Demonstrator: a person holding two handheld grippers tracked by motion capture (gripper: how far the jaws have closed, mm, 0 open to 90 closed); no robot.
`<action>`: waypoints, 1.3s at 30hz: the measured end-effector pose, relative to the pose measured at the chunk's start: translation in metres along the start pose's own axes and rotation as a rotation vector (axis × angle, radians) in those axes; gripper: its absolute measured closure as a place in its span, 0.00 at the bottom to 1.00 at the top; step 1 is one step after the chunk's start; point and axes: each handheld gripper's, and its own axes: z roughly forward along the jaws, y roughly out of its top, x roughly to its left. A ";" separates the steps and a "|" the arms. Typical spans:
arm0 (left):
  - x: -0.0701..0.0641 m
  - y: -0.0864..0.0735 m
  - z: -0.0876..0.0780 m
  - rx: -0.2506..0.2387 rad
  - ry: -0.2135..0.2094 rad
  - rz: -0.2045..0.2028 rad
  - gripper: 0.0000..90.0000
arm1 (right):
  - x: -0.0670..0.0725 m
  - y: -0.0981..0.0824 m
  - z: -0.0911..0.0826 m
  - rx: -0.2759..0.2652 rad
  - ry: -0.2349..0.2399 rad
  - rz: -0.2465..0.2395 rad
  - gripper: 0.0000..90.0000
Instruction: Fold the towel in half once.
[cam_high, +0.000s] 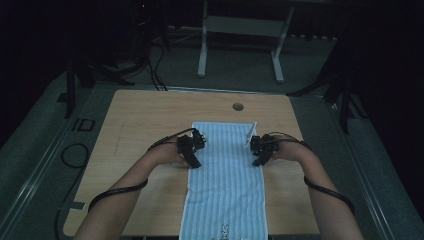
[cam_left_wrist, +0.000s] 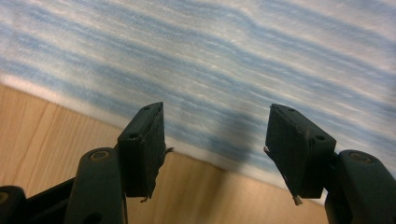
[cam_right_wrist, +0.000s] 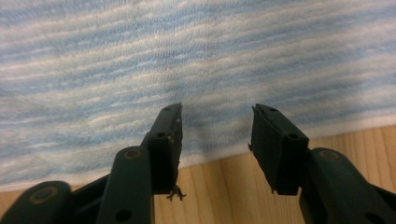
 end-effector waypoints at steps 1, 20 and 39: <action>0.001 0.001 0.003 0.010 0.001 0.001 0.42 | 0.001 0.000 0.002 0.001 -0.003 -0.009 0.60; 0.029 0.004 0.016 -0.005 0.070 -0.055 0.93 | -0.018 0.001 0.011 0.012 -0.065 0.060 0.93; -0.025 -0.026 -0.059 -0.063 0.153 0.018 0.89 | 0.036 0.011 -0.062 -0.120 -0.184 -0.005 0.94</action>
